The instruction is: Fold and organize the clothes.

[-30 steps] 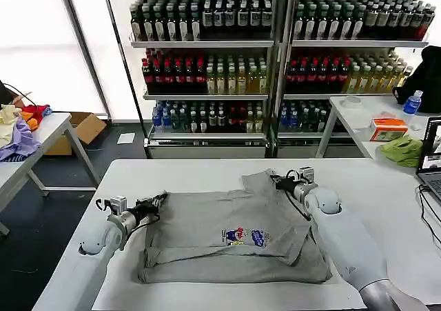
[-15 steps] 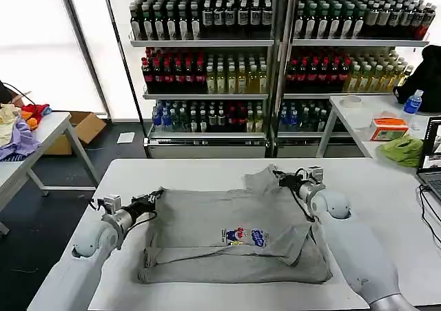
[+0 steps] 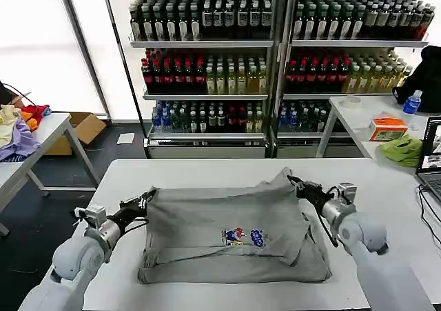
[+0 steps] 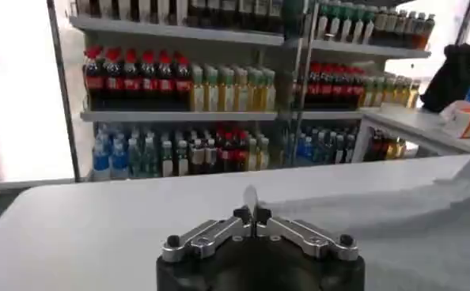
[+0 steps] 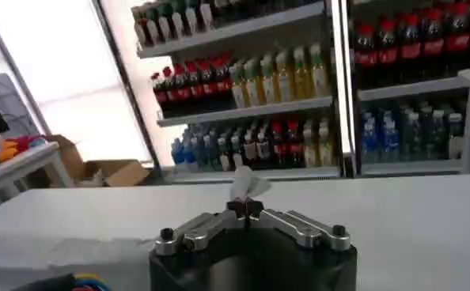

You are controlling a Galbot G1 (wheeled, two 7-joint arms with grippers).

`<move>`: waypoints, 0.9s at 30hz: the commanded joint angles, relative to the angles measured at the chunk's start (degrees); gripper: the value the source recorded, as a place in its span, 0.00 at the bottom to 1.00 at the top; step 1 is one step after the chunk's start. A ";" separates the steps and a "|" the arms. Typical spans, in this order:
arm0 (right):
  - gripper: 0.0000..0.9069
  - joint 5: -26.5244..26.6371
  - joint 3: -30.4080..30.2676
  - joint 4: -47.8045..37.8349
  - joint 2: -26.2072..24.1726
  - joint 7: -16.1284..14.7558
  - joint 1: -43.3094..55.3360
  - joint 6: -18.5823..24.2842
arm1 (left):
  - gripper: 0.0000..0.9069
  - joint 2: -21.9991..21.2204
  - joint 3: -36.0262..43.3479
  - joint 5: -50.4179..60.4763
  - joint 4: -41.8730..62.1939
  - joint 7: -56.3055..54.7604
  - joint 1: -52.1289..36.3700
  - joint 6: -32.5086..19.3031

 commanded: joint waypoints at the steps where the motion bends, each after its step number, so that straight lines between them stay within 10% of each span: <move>1: 0.00 -6.08 13.31 20.56 0.43 0.71 -26.32 -1.35 | 0.01 0.09 -7.17 8.03 -16.79 -1.89 20.49 1.06; 10: 0.00 -13.73 14.94 25.56 3.48 0.09 -36.77 -0.17 | 0.01 -2.09 -8.89 12.80 -20.27 -0.20 30.33 -1.20; 11: 0.18 -15.52 14.73 25.76 3.77 -0.18 -37.56 -0.33 | 0.53 -2.42 -8.68 14.35 -20.27 -0.09 30.87 -1.31; 12: 1.00 -17.21 14.28 25.71 3.93 -0.18 -37.82 -0.72 | 1.00 -2.54 -8.38 15.72 -20.15 0.26 31.18 -1.29; 20: 1.00 -19.27 15.16 24.24 4.19 0.68 -36.38 0.90 | 1.00 -4.65 -8.96 19.47 -22.28 1.10 31.77 -0.22; 27: 1.00 -15.19 20.19 19.80 5.36 -3.14 -36.08 18.45 | 1.00 -7.12 -12.24 17.49 -26.35 -3.79 33.29 0.17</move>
